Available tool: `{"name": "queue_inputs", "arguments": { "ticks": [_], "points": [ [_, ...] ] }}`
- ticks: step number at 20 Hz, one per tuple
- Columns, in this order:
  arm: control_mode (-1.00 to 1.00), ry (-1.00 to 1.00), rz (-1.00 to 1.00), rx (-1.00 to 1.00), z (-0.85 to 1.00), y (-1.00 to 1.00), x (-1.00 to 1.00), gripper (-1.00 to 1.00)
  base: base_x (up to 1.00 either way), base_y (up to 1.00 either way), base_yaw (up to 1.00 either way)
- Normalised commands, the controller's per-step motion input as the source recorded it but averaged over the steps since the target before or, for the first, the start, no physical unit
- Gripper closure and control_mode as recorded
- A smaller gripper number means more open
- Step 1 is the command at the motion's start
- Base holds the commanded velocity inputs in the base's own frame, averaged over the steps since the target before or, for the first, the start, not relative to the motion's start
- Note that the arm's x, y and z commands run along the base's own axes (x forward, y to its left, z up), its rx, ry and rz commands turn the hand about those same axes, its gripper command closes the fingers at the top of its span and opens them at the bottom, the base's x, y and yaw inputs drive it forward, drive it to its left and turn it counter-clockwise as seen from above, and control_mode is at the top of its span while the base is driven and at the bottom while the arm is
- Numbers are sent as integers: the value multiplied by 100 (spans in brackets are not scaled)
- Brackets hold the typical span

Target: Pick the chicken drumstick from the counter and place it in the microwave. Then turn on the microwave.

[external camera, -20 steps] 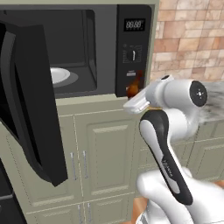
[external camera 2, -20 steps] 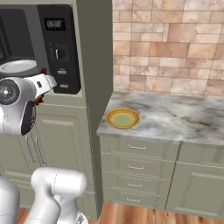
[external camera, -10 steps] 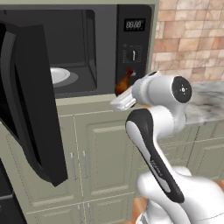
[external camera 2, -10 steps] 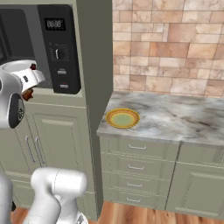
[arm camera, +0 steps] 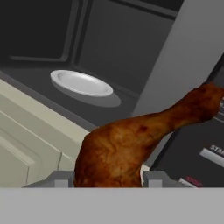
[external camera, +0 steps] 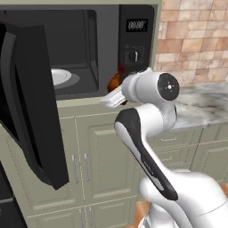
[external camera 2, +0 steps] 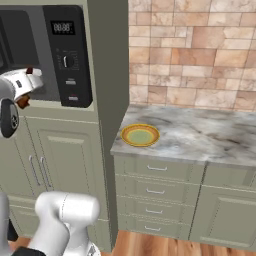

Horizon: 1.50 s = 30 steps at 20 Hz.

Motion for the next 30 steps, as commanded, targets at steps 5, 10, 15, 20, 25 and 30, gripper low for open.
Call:
{"name": "queue_inputs", "arguments": {
  "ticks": [5,10,15,20,25,30],
  "points": [
    [-100,0,-1,0,17,28,8,100,0,0,0],
    [-100,0,0,0,17,27,6,100,0,0,0],
    [-100,0,0,0,20,25,8,100,0,0,0],
    [-100,0,0,0,16,25,12,100,0,0,0],
    [-100,2,0,1,15,22,12,100,0,0,0],
    [-100,6,0,1,2,20,15,100,0,0,0]
  ]
}}
